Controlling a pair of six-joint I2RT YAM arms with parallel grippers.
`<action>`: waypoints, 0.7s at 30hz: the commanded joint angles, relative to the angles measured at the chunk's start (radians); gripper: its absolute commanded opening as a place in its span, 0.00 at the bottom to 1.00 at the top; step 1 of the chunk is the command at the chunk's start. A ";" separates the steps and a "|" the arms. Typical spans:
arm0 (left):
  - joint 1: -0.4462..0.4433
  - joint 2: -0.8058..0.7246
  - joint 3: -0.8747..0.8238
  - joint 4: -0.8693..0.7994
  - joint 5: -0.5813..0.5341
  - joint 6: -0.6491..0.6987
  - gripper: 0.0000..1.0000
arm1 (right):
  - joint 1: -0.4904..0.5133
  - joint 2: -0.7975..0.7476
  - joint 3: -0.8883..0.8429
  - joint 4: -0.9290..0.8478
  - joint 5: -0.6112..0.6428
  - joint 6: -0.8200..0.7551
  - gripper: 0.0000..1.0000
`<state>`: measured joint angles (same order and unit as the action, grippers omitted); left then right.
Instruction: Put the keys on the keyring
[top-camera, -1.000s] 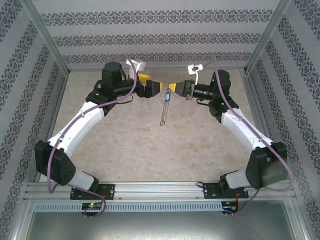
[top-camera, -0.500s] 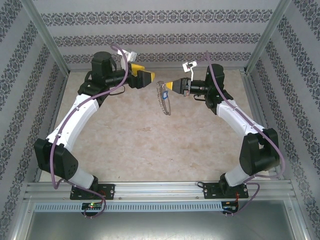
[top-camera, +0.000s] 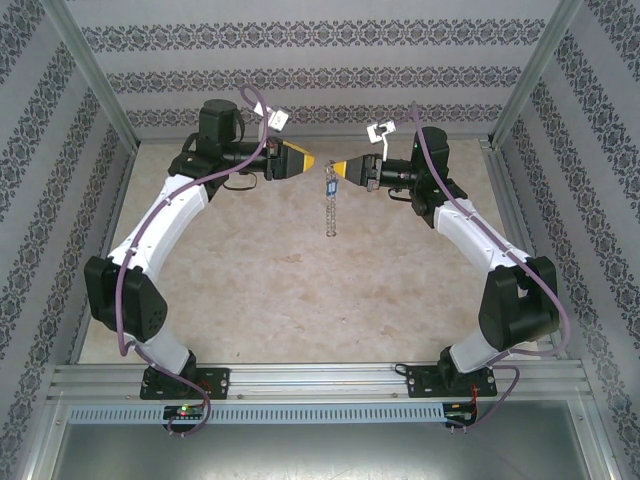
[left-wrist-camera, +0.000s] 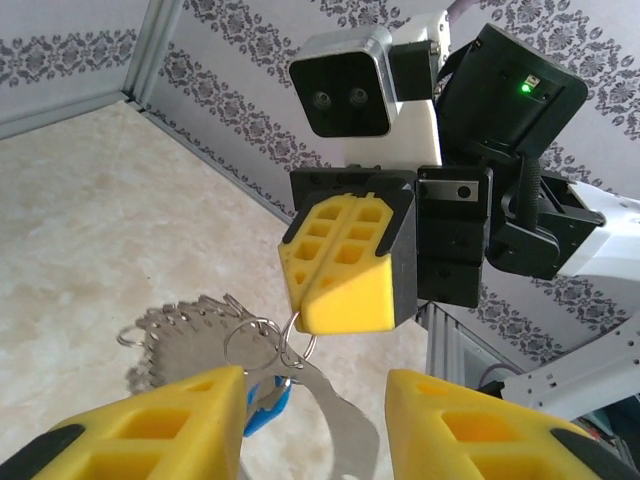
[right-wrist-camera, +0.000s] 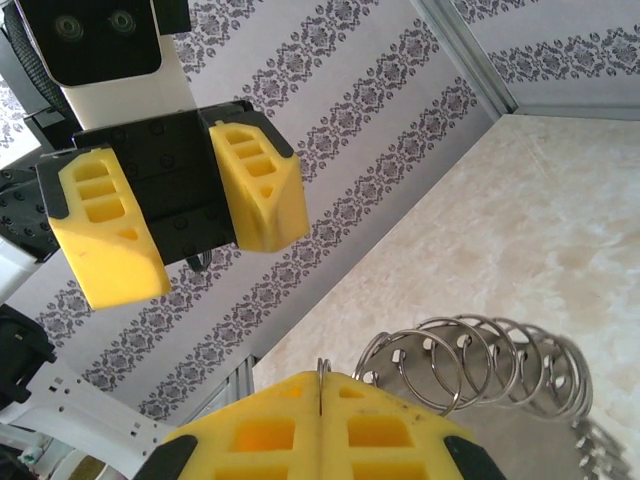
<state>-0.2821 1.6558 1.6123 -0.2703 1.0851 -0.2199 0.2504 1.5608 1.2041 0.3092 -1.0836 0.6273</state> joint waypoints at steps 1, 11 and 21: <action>-0.011 0.030 -0.003 0.059 0.049 -0.037 0.39 | -0.007 -0.003 0.044 0.024 0.016 -0.020 0.00; -0.029 0.099 0.034 0.077 0.074 -0.058 0.30 | 0.010 0.008 0.054 0.026 0.019 -0.023 0.00; -0.039 0.100 0.034 0.110 0.082 -0.080 0.29 | 0.024 0.023 0.061 0.025 0.016 -0.024 0.00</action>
<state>-0.3096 1.7626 1.6127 -0.2237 1.1339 -0.2775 0.2600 1.5814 1.2278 0.3023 -1.0630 0.6235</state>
